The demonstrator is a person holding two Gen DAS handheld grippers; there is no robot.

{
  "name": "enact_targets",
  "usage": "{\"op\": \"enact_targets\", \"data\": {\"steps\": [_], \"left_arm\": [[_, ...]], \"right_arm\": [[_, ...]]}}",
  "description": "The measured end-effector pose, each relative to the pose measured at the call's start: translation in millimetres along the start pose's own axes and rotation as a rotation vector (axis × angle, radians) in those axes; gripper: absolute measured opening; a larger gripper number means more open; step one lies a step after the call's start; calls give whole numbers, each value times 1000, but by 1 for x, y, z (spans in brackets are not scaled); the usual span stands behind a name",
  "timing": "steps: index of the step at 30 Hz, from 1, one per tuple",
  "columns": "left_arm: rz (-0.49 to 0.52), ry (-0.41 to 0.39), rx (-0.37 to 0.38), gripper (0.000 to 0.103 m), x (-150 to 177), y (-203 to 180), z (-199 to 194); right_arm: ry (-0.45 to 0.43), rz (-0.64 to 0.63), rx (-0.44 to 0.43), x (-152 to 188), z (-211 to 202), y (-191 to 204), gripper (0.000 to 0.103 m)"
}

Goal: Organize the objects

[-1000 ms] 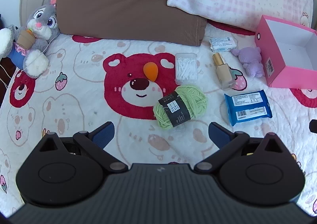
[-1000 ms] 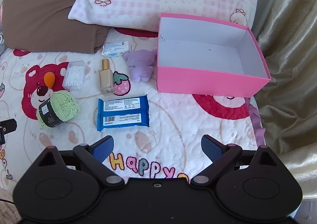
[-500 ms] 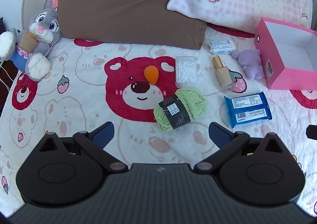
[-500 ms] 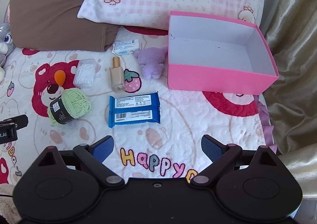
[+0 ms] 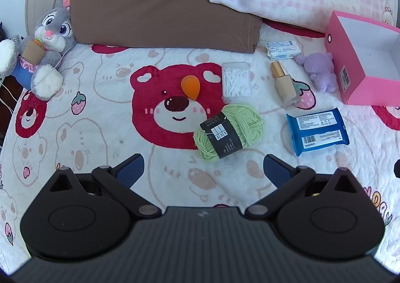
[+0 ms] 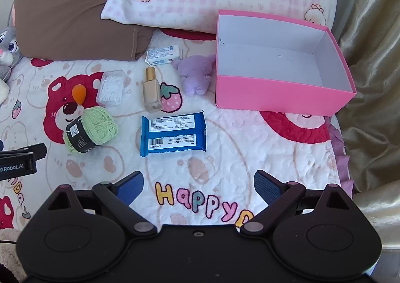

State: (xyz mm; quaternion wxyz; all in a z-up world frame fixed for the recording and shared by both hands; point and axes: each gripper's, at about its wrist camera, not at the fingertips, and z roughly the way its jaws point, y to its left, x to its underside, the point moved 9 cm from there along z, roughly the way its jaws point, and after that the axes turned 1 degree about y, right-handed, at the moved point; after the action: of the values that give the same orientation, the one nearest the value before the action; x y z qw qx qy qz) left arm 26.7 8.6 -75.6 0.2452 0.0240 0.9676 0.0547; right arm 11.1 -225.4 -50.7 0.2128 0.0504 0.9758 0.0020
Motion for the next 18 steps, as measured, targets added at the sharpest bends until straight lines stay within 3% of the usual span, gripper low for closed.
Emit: {"op": "enact_targets", "data": {"steps": [7, 11, 18], "left_arm": [[4, 5, 2, 103, 2, -4, 2], [4, -10, 38, 103, 0, -9, -3], [4, -75, 35, 103, -5, -21, -18]], "right_arm": [[10, 5, -1, 2, 3, -2, 97], [-1, -2, -16, 0, 3, -4, 97], [-291, 0, -283, -18, -42, 2, 97]]}}
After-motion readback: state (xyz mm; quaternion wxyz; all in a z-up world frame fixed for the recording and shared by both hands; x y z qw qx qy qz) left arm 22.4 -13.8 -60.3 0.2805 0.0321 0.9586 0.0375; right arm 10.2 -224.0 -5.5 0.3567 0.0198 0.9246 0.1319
